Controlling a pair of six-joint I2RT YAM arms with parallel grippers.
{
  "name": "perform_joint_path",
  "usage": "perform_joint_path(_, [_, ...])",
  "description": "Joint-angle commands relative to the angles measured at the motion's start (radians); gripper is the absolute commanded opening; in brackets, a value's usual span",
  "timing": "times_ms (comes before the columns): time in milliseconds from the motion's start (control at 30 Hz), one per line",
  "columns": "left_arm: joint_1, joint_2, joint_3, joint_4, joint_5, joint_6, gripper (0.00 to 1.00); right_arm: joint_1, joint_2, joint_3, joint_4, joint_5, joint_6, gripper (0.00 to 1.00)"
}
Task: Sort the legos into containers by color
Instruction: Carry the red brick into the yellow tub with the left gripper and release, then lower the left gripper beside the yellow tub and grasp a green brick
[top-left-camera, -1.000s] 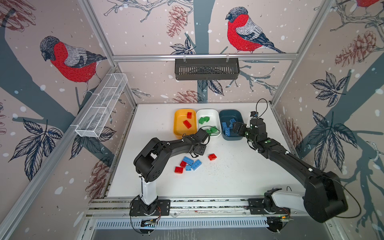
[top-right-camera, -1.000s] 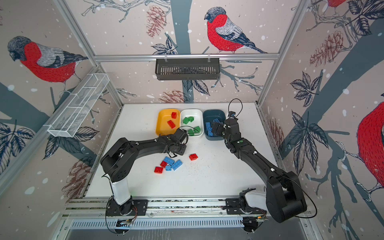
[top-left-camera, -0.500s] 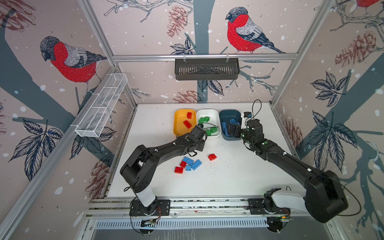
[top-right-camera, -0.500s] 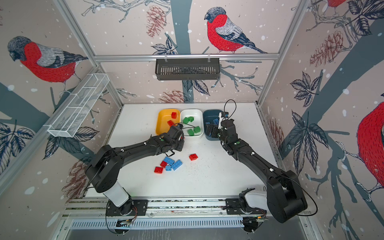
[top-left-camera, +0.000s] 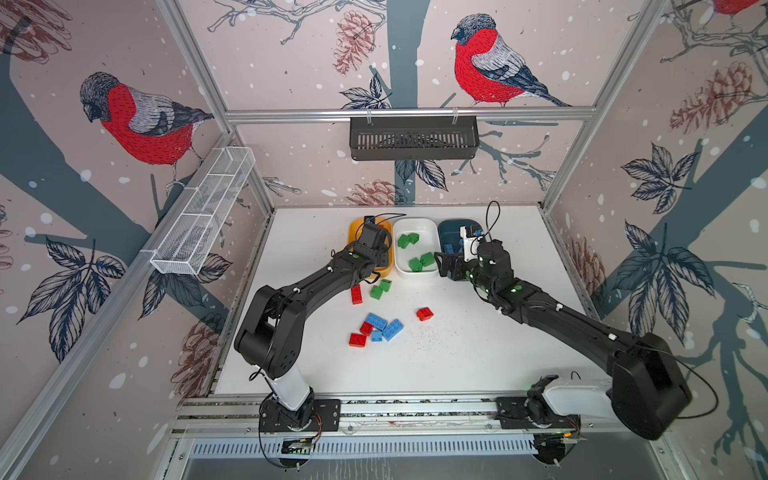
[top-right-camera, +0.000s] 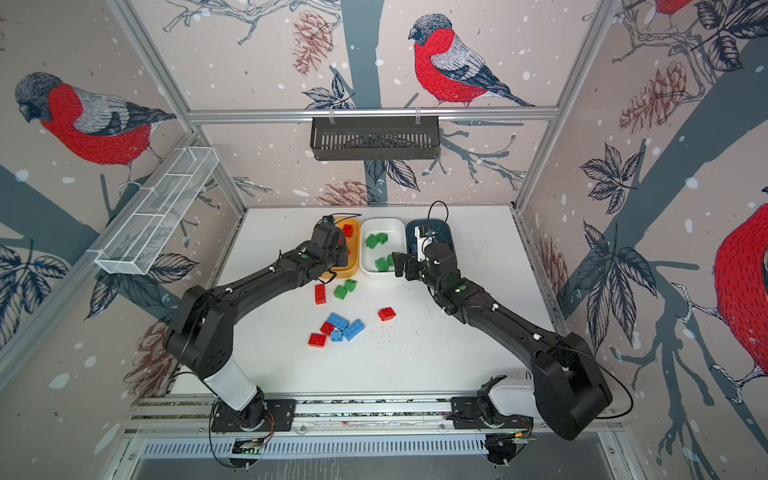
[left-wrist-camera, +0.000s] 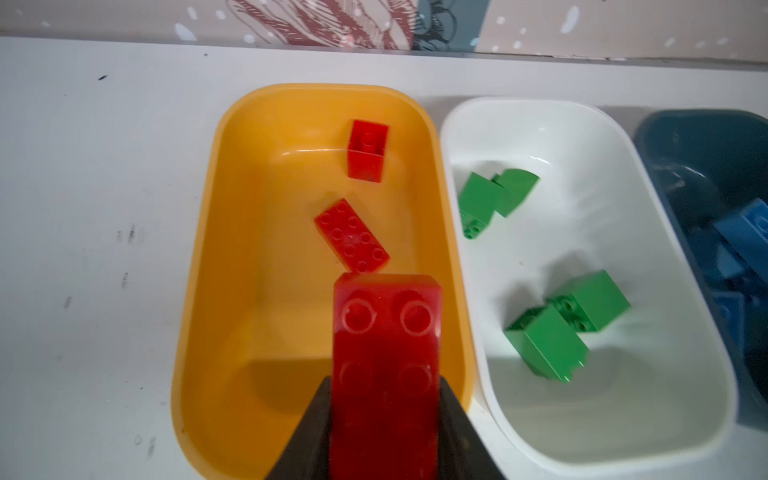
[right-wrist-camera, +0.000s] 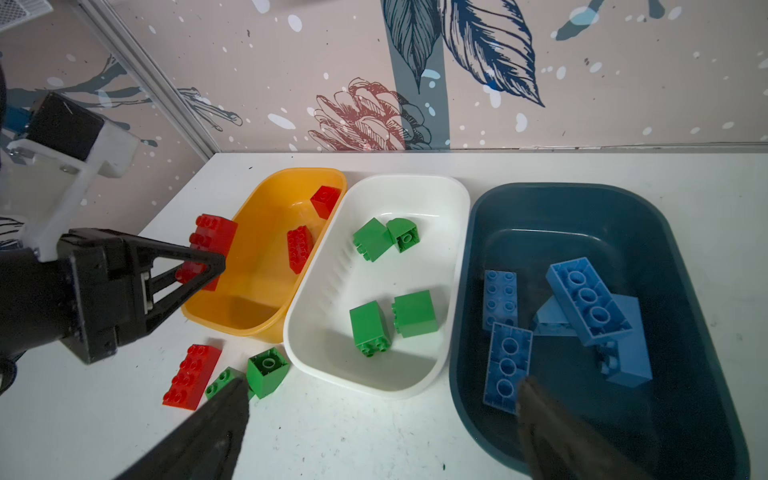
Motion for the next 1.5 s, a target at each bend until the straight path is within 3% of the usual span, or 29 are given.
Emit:
perform_joint_path(0, [0.043,0.063,0.064,-0.045,-0.05,-0.036,0.27,0.003,0.0,0.009,0.023,0.035,-0.012,1.0])
perform_joint_path(367, [0.092,0.335,0.384,-0.212,-0.169,-0.008,0.31,0.004,-0.031,-0.007,0.006,0.068,-0.01,1.0])
perform_joint_path(467, [0.094,0.398,0.478,-0.267,-0.188,-0.027,0.42,0.004,-0.037,-0.01,0.004,0.069,-0.01,1.0])
perform_joint_path(600, [0.091,0.409,0.521,-0.296,-0.149,-0.042,0.64,0.004,-0.043,-0.012,-0.006,0.07,-0.013,1.0])
perform_joint_path(700, [0.085,0.37,0.481,-0.274,-0.136,-0.039,0.73,0.004,-0.047,-0.02,-0.003,0.071,-0.011,1.0])
perform_joint_path(1067, [-0.006,0.159,0.246,-0.215,-0.076,-0.045,0.89,0.005,-0.035,-0.025,0.014,0.061,-0.005,1.0])
perform_joint_path(1200, [-0.052,0.085,0.165,-0.217,-0.07,-0.087,0.91,0.004,-0.027,-0.022,0.015,0.06,-0.004,0.99])
perform_joint_path(1333, [-0.081,0.004,0.053,-0.164,0.043,-0.093,0.91,0.004,-0.018,-0.019,0.02,0.058,-0.002,1.0])
perform_joint_path(1467, [-0.085,-0.041,-0.035,-0.098,0.233,-0.027,0.89,0.004,-0.004,-0.008,0.018,0.057,-0.005,1.0])
